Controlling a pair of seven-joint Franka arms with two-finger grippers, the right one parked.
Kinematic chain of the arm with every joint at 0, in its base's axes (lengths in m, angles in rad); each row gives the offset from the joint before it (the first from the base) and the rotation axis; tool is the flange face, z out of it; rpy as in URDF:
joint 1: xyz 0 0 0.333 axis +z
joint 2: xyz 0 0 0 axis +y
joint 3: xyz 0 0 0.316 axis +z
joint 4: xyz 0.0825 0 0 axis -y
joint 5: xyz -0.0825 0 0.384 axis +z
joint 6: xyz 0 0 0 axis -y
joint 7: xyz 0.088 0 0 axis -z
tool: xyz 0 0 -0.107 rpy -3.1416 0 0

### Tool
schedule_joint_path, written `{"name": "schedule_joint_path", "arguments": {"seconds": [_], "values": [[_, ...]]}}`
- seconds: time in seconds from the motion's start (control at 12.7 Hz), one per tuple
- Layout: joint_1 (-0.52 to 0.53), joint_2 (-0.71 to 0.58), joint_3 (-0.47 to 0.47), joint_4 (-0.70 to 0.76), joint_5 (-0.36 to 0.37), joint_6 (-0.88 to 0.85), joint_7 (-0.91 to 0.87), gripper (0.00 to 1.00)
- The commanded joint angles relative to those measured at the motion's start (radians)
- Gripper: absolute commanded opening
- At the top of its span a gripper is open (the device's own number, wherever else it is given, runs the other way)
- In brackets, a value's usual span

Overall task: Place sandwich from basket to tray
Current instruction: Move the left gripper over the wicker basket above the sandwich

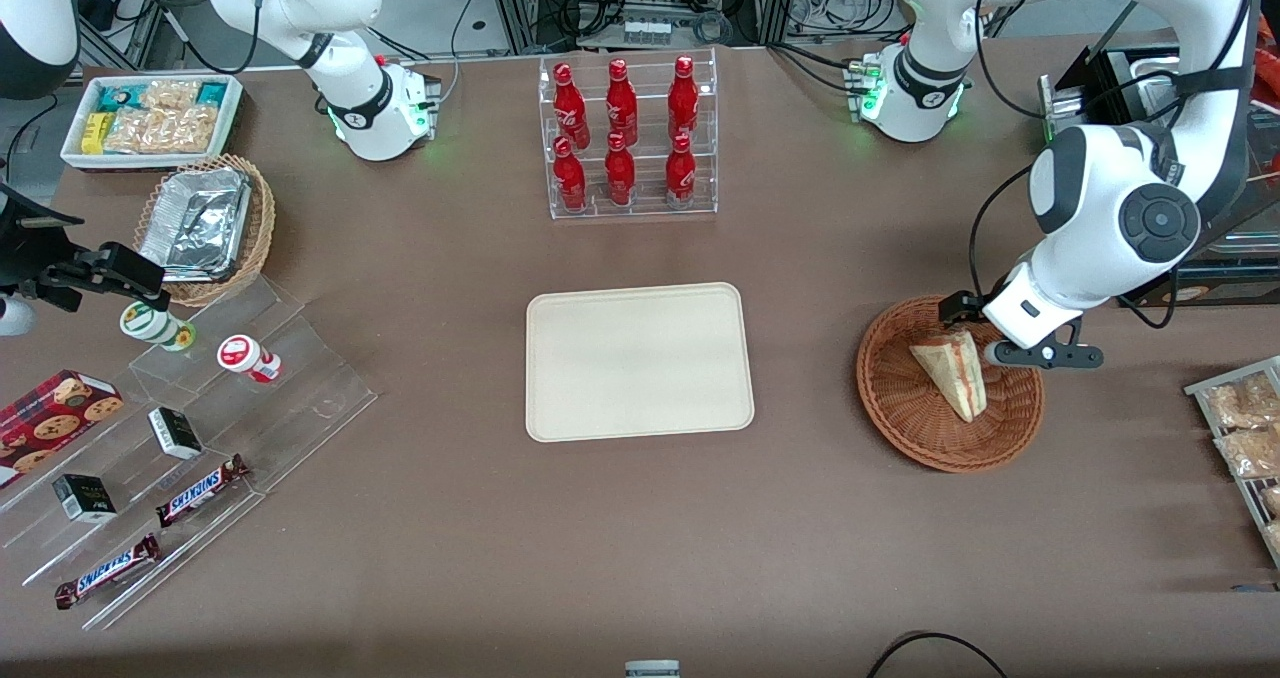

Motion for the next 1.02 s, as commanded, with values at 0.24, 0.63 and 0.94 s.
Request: {"name": "schedule_joint_path", "arguments": {"seconds": [0.24, 0.63, 0.94], "values": [[0.011, -0.006, 0.002, -0.048, -0.009, 0.074, -0.411, 1.0], [0.009, 0.02, 0.002, -0.056, -0.007, 0.135, -0.643, 1.0], [0.009, 0.049, 0.002, -0.056, -0.006, 0.15, -0.654, 1.0]]}}
